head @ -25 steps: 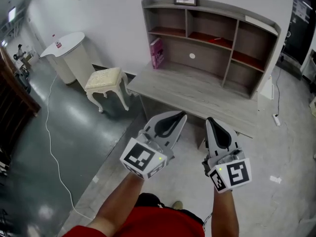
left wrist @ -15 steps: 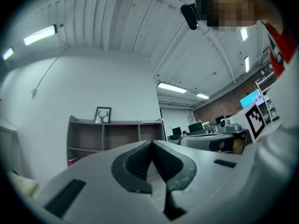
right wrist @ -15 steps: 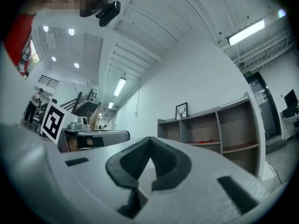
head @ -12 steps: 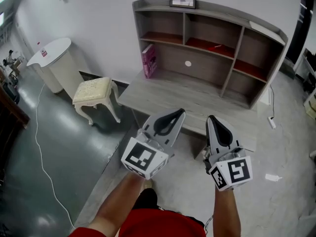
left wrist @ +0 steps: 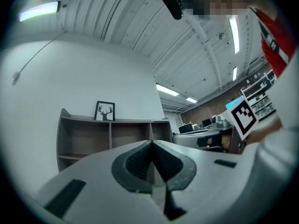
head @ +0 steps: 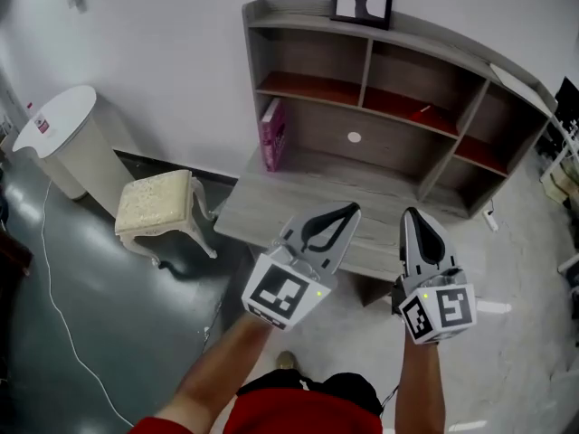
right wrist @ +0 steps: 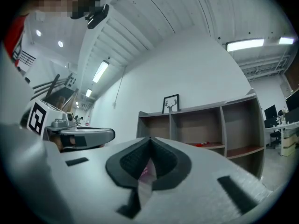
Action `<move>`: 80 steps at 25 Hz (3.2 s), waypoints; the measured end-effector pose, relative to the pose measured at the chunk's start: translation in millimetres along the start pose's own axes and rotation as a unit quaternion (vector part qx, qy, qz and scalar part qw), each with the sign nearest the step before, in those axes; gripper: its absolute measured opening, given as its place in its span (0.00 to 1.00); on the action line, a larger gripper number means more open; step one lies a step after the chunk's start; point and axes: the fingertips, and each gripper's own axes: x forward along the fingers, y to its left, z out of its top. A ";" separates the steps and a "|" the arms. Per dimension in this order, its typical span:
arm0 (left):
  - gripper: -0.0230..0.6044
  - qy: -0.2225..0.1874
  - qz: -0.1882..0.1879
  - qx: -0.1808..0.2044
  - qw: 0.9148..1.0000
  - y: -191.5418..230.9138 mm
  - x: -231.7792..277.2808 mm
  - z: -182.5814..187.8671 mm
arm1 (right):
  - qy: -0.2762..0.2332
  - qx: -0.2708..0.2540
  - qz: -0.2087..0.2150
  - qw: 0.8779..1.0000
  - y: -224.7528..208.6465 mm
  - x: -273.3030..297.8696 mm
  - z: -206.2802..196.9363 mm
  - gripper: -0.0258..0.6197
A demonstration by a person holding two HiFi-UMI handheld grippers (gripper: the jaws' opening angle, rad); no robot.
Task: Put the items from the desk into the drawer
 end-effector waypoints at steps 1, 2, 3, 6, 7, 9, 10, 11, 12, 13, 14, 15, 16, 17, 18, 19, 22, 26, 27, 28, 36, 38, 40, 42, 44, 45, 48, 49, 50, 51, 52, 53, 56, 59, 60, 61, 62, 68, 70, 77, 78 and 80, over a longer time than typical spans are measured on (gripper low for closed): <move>0.05 0.002 -0.004 -0.001 1.000 9.5 3.3 -2.4 | 0.001 0.000 -0.007 1.000 -1.3 9.3 -1.1 0.04; 0.05 0.006 -0.008 -0.004 1.000 17.6 6.7 -4.1 | 0.004 0.000 -0.014 1.000 -3.1 17.7 -2.7 0.04; 0.05 0.009 -0.011 -0.008 1.000 24.6 10.4 -5.9 | 0.006 -0.001 -0.020 1.000 -5.3 25.2 -4.7 0.04; 0.05 0.012 -0.015 -0.020 1.000 42.6 26.3 -13.8 | 0.014 -0.002 -0.041 0.999 -18.2 46.3 -10.1 0.05; 0.05 0.011 -0.015 -0.023 1.000 47.9 33.2 -17.0 | 0.014 -0.002 -0.048 0.999 -24.6 53.5 -11.8 0.05; 0.05 0.011 -0.012 -0.027 1.000 57.7 48.5 -24.1 | 0.014 -0.002 -0.060 0.998 -39.0 68.1 -16.9 0.04; 0.05 0.011 -0.011 -0.026 1.000 61.8 56.8 -27.6 | 0.015 -0.001 -0.064 0.998 -46.5 75.1 -19.8 0.05; 0.05 0.010 -0.010 -0.023 1.000 65.4 65.5 -31.1 | 0.016 -0.001 -0.068 0.998 -54.5 82.0 -22.5 0.05; 0.05 0.009 -0.009 -0.021 1.000 68.6 74.4 -34.7 | 0.016 -0.001 -0.072 0.997 -63.1 88.7 -25.2 0.05; 0.05 0.008 -0.008 -0.021 1.000 71.7 83.7 -38.3 | 0.016 -0.002 -0.076 0.997 -72.4 95.7 -27.8 0.05; 0.05 0.007 -0.006 -0.022 1.000 74.8 93.2 -41.6 | 0.017 -0.002 -0.080 0.997 -82.0 102.9 -30.3 0.05; 0.05 0.008 -0.006 -0.023 1.000 77.7 102.9 -44.7 | 0.018 -0.002 -0.084 0.996 -91.7 110.5 -33.1 0.05; 0.05 0.009 -0.004 -0.023 1.000 80.7 112.8 -48.1 | 0.020 -0.001 -0.087 0.996 -101.2 118.1 -36.0 0.05; 0.05 0.009 -0.002 -0.023 1.000 83.8 122.7 -51.9 | 0.023 0.000 -0.089 0.996 -110.4 125.8 -39.3 0.05; 0.05 0.008 0.001 -0.022 1.000 86.9 132.6 -55.9 | 0.025 0.001 -0.089 0.996 -119.1 133.2 -42.7 0.05; 0.05 0.007 0.003 -0.021 1.000 90.1 142.1 -59.7 | 0.028 0.003 -0.089 0.996 -127.0 140.1 -46.0 0.05; 0.05 0.003 0.010 -0.020 1.000 99.6 166.9 -67.4 | 0.035 0.000 -0.091 0.995 -148.7 158.6 -51.8 0.05; 0.05 0.009 0.008 -0.027 1.000 111.8 187.3 -74.5 | 0.049 -0.004 -0.106 0.993 -171.7 182.8 -57.8 0.05; 0.05 0.007 0.006 -0.029 1.000 115.0 191.3 -76.4 | 0.056 -0.006 -0.112 0.992 -176.8 189.1 -60.6 0.05; 0.05 0.004 0.004 -0.029 1.000 118.4 195.4 -78.0 | 0.063 -0.008 -0.120 0.991 -181.9 195.6 -63.2 0.05; 0.05 0.005 -0.039 -0.046 0.998 130.7 212.9 -89.8 | 0.128 -0.001 -0.198 0.972 -225.7 244.7 -87.5 0.28; 0.05 0.008 -0.052 -0.047 0.998 130.3 213.6 -93.3 | 0.146 0.009 -0.217 0.965 -239.3 256.5 -96.2 0.34; 0.05 0.015 -0.062 -0.052 0.997 130.5 213.1 -97.3 | 0.161 0.018 -0.233 0.959 -249.7 265.2 -104.4 0.37; 0.05 0.018 -0.068 -0.057 0.996 132.3 212.7 -101.6 | 0.178 0.017 -0.245 0.953 -256.3 271.7 -112.5 0.40; 0.05 0.013 -0.069 -0.060 0.996 134.6 212.3 -107.0 | 0.195 0.014 -0.255 0.947 -261.0 275.6 -121.5 0.42; 0.05 0.013 -0.071 -0.061 0.996 135.1 211.5 -108.9 | 0.202 0.014 -0.258 0.945 -263.1 276.6 -125.9 0.42; 0.05 0.021 -0.079 -0.064 0.995 136.2 207.5 -110.8 | 0.203 0.024 -0.262 0.943 -267.0 277.7 -132.1 0.40; 0.05 0.024 -0.080 -0.066 0.994 136.9 205.9 -111.0 | 0.201 0.028 -0.261 0.944 -267.2 277.6 -132.2 0.40; 0.05 0.025 -0.081 -0.067 0.994 137.8 204.5 -111.6 | 0.198 0.033 -0.259 0.945 -266.9 277.3 -132.2 0.39; 0.05 0.025 -0.080 -0.068 0.994 139.1 203.3 -112.4 | 0.195 0.037 -0.257 0.946 -266.5 276.7 -132.1 0.38; 0.05 0.024 -0.079 -0.068 0.994 140.5 202.2 -113.4 | 0.192 0.040 -0.255 0.947 -266.4 275.6 -132.0 0.37; 0.05 0.023 -0.078 -0.068 0.994 141.7 201.2 -114.1 | 0.190 0.041 -0.253 0.948 -266.7 273.9 -131.8 0.35; 0.05 0.026 -0.078 -0.069 0.994 142.6 199.3 -115.2 | 0.183 0.042 -0.248 0.950 -269.6 267.2 -130.5 0.24; 0.05 0.026 -0.079 -0.069 0.994 140.0 199.9 -118.7 | 0.182 0.044 -0.238 0.953 -270.6 263.6 -129.9 0.22; 0.05 0.024 -0.078 -0.069 0.994 138.9 200.3 -120.3 | 0.182 0.047 -0.237 0.953 -270.6 262.1 -129.7 0.21; 0.05 0.023 -0.078 -0.069 0.994 137.5 200.6 -121.4 | 0.181 0.050 -0.237 0.953 -270.9 259.7 -129.2 0.20; 0.05 0.024 -0.080 -0.069 0.994 135.8 200.9 -121.6 | 0.179 0.053 -0.238 0.953 -271.5 256.5 -128.6 0.19; 0.05 0.027 -0.083 -0.071 0.994 123.4 207.4 -121.2 | 0.170 0.065 -0.225 0.957 -273.9 241.7 -125.7 0.13; 0.05 0.032 -0.087 -0.070 0.993 116.9 208.8 -119.7 | 0.161 0.068 -0.217 0.960 -272.0 237.6 -122.3 0.13; 0.05 0.022 -0.061 -0.067 0.996 109.8 218.5 -109.4 | 0.103 0.065 -0.159 0.980 -251.2 214.9 -92.5 0.13; 0.05 0.024 -0.055 -0.069 0.996 108.6 219.3 -106.7 | 0.096 0.063 -0.150 0.982 -247.4 209.5 -88.2 0.13; 0.05 0.027 -0.042 -0.068 0.996 105.0 220.0 -102.4 | 0.085 0.058 -0.132 0.986 -239.6 197.4 -81.3 0.13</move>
